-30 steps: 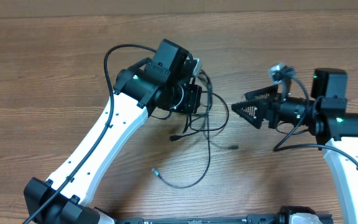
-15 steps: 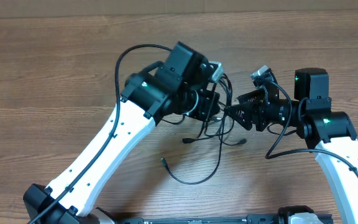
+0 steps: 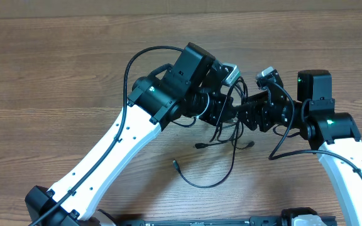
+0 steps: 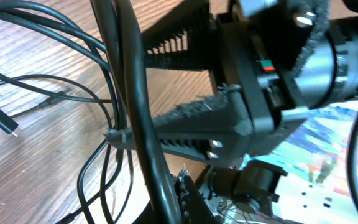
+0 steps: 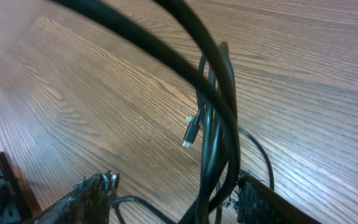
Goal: Untangle cables
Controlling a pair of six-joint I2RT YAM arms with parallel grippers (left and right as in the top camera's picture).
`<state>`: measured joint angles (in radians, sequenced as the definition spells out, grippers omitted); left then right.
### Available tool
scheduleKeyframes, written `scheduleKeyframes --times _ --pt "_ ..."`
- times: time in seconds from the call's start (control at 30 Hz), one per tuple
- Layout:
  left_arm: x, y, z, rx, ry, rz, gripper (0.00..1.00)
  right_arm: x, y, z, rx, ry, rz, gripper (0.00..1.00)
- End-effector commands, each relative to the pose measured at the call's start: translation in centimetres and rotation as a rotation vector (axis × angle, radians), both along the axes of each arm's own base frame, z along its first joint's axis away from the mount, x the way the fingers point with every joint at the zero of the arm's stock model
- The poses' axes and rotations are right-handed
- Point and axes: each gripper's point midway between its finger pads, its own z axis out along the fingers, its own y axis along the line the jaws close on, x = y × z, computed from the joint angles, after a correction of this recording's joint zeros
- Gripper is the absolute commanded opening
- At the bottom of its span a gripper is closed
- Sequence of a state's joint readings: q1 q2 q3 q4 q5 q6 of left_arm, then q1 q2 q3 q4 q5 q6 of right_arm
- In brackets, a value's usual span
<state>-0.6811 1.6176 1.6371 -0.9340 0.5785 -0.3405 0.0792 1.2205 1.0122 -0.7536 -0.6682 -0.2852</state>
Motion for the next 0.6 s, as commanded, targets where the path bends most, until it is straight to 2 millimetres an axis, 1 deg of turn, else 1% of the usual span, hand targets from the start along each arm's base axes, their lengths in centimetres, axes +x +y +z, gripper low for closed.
scheduleKeyframes --times 0.0,0.1,0.13,0.2,0.23,0.27,0.3,0.33,0.37,0.47,0.5,0.57 --pt "-1.5 -0.6 3.5 -0.099 -0.018 -0.055 0.04 0.5 0.0 -0.1 -0.015 0.001 -0.003 0.61" --pt "-1.6 -0.6 3.5 -0.098 -0.019 -0.057 0.04 0.7 0.1 -0.9 -0.013 0.028 0.0 0.48" --pt "-1.5 -0.6 3.4 -0.095 -0.024 -0.055 0.04 0.7 0.1 -1.0 -0.011 0.032 0.002 0.4" --pt "-1.2 -0.5 3.3 -0.084 -0.033 -0.044 0.04 0.7 0.1 -0.9 -0.011 0.032 0.002 0.34" --pt "-1.0 -0.4 3.1 -0.072 -0.042 -0.03 0.04 0.7 0.1 -0.9 -0.011 0.031 0.002 0.33" --pt "-0.6 -0.2 2.9 -0.055 -0.056 -0.012 0.04 0.7 0.1 -0.9 -0.011 0.032 0.002 0.29" --pt "-0.1 0.2 2.6 -0.028 -0.071 0.014 0.04 0.7 0.1 -0.9 -0.009 0.035 0.0 0.23" --pt "0.7 0.7 2.1 0.012 -0.094 0.052 0.04 0.5 0.3 -0.8 0.007 0.038 0.009 0.14" --pt "1.1 1.1 1.8 0.037 -0.108 0.074 0.04 0.4 0.6 -0.6 0.023 0.039 0.021 0.11" --pt "2.6 2.9 0.6 0.149 -0.155 0.164 0.04 -0.3 1.6 0.2 0.089 0.043 0.072 0.06" --pt "3.2 4.1 -0.2 0.216 -0.173 0.209 0.04 -0.7 2.1 0.7 0.124 0.045 0.098 0.04" --pt "3.8 5.5 -0.9 0.292 -0.195 0.256 0.09 -1.2 2.6 1.3 0.169 0.047 0.133 0.04"
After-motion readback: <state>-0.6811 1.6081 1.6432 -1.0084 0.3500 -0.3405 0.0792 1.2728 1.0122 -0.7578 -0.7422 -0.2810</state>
